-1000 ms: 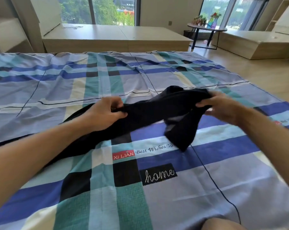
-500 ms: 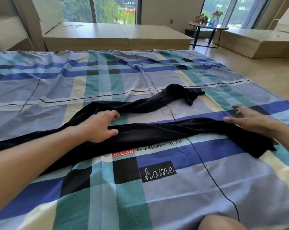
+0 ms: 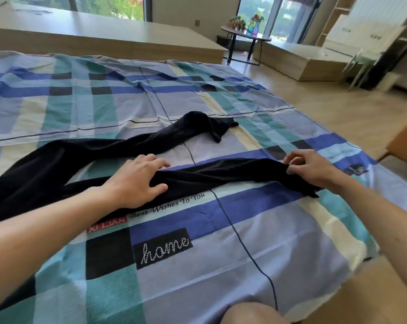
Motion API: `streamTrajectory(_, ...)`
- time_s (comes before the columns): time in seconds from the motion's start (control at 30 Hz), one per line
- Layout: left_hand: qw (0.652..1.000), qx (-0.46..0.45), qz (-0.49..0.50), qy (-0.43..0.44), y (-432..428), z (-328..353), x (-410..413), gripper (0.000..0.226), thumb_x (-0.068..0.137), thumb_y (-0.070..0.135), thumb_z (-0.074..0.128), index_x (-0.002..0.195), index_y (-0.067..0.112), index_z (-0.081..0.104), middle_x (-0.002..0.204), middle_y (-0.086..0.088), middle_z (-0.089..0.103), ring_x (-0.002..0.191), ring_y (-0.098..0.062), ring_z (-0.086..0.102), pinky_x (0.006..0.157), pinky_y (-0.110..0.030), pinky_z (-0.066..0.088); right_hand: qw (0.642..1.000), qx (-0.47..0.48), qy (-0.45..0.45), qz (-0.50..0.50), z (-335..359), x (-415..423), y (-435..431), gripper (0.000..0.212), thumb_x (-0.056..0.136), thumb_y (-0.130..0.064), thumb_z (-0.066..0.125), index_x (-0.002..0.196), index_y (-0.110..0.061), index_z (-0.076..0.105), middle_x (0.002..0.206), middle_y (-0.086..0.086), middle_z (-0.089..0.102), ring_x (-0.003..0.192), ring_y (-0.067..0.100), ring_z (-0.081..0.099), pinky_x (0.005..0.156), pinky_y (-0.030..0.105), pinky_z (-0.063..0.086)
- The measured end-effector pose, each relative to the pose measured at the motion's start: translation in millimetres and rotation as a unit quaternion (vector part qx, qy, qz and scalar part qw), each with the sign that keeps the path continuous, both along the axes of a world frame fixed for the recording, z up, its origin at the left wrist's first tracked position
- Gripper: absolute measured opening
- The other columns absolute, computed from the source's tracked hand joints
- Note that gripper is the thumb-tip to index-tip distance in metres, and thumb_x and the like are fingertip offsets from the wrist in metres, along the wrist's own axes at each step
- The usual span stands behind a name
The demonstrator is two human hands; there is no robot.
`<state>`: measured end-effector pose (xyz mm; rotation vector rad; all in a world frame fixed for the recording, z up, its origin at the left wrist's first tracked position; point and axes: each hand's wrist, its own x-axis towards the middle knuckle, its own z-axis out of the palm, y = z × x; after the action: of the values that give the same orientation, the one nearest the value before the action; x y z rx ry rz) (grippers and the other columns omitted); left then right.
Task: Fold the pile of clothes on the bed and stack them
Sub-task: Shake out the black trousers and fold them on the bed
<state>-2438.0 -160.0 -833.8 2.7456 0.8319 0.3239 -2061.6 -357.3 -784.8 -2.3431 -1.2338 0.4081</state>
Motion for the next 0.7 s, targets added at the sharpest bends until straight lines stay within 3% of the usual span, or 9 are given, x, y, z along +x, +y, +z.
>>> streamTrajectory(0.07,0.998,0.015,-0.039,0.039,-6.4,2.0,32.2,0.036,0.090,0.046,0.063,0.122,0.029,0.060,0.117,0.007,0.059,0.116,-0.018,0.054,0.099,-0.037,0.042,0.997,0.009,0.073,-0.006,17.1,11.0,3.1,0.014,0.092,-0.002,0.062,0.090,-0.012,0.072,0.081,0.008,0.070,0.070,0.016,0.059,0.063,0.023,0.046)
streamTrajectory(0.13,0.998,0.014,-0.057,0.038,-6.4,7.4,53.8,0.015,0.092,0.043,0.062,0.096,0.029,0.065,0.098,0.008,0.063,0.100,-0.019,0.060,0.090,-0.037,0.047,0.985,0.005,0.169,-0.025,34.3,27.6,9.7,0.018,0.096,-0.003,0.057,0.093,-0.010,0.074,0.080,0.007,0.071,0.064,0.013,0.064,0.059,0.020,0.052)
streamTrajectory(0.23,0.996,-0.067,-0.036,-0.055,5.7,21.3,73.5,0.024,0.094,0.034,0.062,0.075,0.021,0.064,0.073,0.006,0.063,0.074,-0.017,0.061,0.075,-0.035,0.051,0.962,-0.066,0.254,-0.069,50.8,54.8,19.8,0.020,0.100,-0.005,0.050,0.099,-0.011,0.070,0.080,0.006,0.069,0.063,0.015,0.062,0.057,0.025,0.051)
streamTrajectory(0.33,0.986,-0.119,0.049,-0.106,17.5,28.8,80.8,0.028,0.099,0.029,0.057,0.077,0.012,0.064,0.067,0.000,0.059,0.066,-0.017,0.055,0.067,-0.034,0.040,0.955,-0.044,0.239,-0.169,42.3,65.4,28.6,0.017,0.103,-0.016,0.047,0.093,-0.013,0.060,0.074,0.006,0.066,0.047,0.012,0.061,0.042,0.020,0.046)
streamTrajectory(0.37,0.983,-0.125,0.082,-0.110,20.5,26.5,81.5,0.029,0.100,0.029,0.055,0.078,0.012,0.063,0.068,-0.002,0.059,0.067,-0.018,0.055,0.067,-0.033,0.037,0.954,-0.003,0.229,-0.191,33.0,66.2,31.1,0.015,0.103,-0.021,0.050,0.100,-0.010,0.060,0.082,0.009,0.068,0.053,0.012,0.064,0.046,0.021,0.049)
streamTrajectory(0.47,0.974,-0.138,0.149,-0.099,29.2,10.2,83.2,0.028,0.101,0.032,0.053,0.081,0.015,0.064,0.077,-0.005,0.064,0.079,-0.025,0.061,0.071,-0.033,0.039,0.973,0.062,0.199,-0.102,6.4,56.0,22.6,0.037,0.095,-0.041,0.064,0.126,-0.021,0.057,0.114,0.005,0.066,0.097,0.014,0.064,0.085,0.034,0.050)
streamTrajectory(0.53,0.972,-0.153,0.154,-0.086,31.5,2.7,83.5,0.026,0.099,0.037,0.054,0.085,0.019,0.065,0.083,-0.002,0.066,0.083,-0.023,0.063,0.075,-0.032,0.043,0.988,-0.007,0.152,0.013,-5.2,44.5,6.3,0.053,0.085,-0.050,0.074,0.132,-0.037,0.053,0.120,-0.011,0.059,0.110,0.004,0.056,0.094,0.030,0.042)
streamTrajectory(0.6,0.973,-0.167,0.140,-0.070,29.7,0.2,83.6,0.026,0.096,0.045,0.058,0.088,0.021,0.066,0.084,0.002,0.066,0.082,-0.018,0.062,0.078,-0.032,0.045,0.994,-0.061,0.040,0.077,-19.6,43.6,-3.1,0.067,0.077,-0.045,0.083,0.135,-0.037,0.050,0.123,-0.013,0.055,0.114,0.006,0.054,0.099,0.027,0.039)
streamTrajectory(0.7,0.981,-0.157,0.107,-0.046,28.5,0.6,85.6,0.028,0.093,0.044,0.063,0.079,0.020,0.068,0.070,0.007,0.063,0.070,-0.013,0.059,0.066,-0.028,0.041,0.996,0.006,-0.041,0.074,-35.4,54.7,0.4,0.045,0.078,-0.018,0.083,0.115,-0.029,0.059,0.111,0.000,0.064,0.105,0.019,0.061,0.088,0.027,0.047)
